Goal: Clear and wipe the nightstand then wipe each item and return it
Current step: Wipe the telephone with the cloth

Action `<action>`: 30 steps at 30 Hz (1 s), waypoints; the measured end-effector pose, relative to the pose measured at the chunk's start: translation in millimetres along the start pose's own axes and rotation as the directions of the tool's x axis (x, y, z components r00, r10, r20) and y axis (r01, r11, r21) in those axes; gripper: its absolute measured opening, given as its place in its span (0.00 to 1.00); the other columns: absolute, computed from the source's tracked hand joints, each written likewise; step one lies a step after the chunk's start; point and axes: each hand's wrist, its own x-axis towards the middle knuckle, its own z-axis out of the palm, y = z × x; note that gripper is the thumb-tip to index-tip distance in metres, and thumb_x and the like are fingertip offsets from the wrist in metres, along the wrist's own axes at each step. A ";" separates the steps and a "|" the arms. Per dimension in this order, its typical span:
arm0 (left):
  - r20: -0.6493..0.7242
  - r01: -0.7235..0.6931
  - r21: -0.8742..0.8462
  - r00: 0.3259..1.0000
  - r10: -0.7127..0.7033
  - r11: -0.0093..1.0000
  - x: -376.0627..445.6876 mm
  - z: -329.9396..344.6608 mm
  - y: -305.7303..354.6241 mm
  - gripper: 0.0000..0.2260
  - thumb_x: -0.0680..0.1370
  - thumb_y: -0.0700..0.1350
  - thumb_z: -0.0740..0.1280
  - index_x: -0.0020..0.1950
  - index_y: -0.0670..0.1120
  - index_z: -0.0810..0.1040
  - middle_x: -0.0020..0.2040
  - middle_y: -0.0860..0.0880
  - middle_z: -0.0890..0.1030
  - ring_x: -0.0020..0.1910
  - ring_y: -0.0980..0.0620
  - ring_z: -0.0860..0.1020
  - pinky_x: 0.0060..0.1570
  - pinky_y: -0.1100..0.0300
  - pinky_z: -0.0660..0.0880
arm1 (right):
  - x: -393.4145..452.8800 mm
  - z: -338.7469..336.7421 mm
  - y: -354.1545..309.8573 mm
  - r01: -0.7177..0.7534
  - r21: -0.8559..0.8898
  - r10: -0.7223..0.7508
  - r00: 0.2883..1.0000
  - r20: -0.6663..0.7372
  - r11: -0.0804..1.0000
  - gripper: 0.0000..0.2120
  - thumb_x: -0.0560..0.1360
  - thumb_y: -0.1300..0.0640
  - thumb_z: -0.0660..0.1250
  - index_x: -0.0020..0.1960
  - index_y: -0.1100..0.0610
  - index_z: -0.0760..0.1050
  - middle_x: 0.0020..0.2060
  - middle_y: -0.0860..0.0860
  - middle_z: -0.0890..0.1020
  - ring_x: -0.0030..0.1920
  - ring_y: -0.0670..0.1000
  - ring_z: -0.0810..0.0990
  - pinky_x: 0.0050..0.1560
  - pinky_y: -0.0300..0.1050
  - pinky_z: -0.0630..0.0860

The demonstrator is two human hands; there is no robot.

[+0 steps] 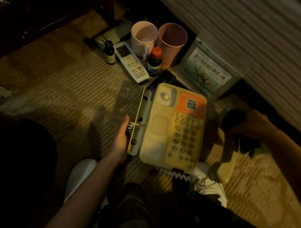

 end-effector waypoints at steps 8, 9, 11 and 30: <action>0.023 -0.016 0.068 1.000 0.014 0.998 1.5 -5.7 -1.7 0.25 0.78 0.57 0.53 0.44 0.46 0.86 0.46 0.44 0.85 0.46 0.49 0.83 0.51 0.54 0.78 | -17.9 5.0 -45.1 0.245 -0.048 -0.249 0.931 -0.267 0.968 0.34 0.68 0.47 0.74 0.66 0.57 0.62 0.56 0.58 0.76 0.55 0.60 0.77 0.46 0.53 0.76; 0.030 -0.015 0.075 0.999 0.013 0.997 0.5 -6.5 -1.7 0.24 0.77 0.58 0.54 0.45 0.46 0.86 0.47 0.43 0.84 0.47 0.48 0.83 0.54 0.52 0.77 | -23.3 5.1 -62.2 0.327 0.065 -0.302 0.921 -0.245 0.943 0.32 0.70 0.46 0.73 0.66 0.57 0.62 0.58 0.57 0.75 0.55 0.59 0.77 0.48 0.52 0.77; 0.024 -0.022 0.130 1.000 0.019 0.991 -2.0 -7.0 -0.5 0.24 0.74 0.60 0.57 0.47 0.45 0.85 0.51 0.41 0.83 0.52 0.45 0.81 0.59 0.47 0.73 | -26.1 12.5 -92.5 0.457 0.180 -0.417 0.882 -0.219 0.871 0.23 0.75 0.49 0.67 0.63 0.58 0.63 0.56 0.56 0.73 0.53 0.55 0.74 0.47 0.45 0.73; -0.090 -0.136 0.461 0.976 0.198 0.877 -7.6 -3.4 1.0 0.27 0.72 0.66 0.57 0.58 0.50 0.80 0.53 0.44 0.83 0.53 0.43 0.80 0.58 0.43 0.74 | -35.8 52.4 -154.1 0.579 -0.434 -0.657 0.753 -0.040 0.691 0.09 0.76 0.58 0.64 0.53 0.62 0.75 0.51 0.59 0.77 0.50 0.58 0.77 0.41 0.46 0.68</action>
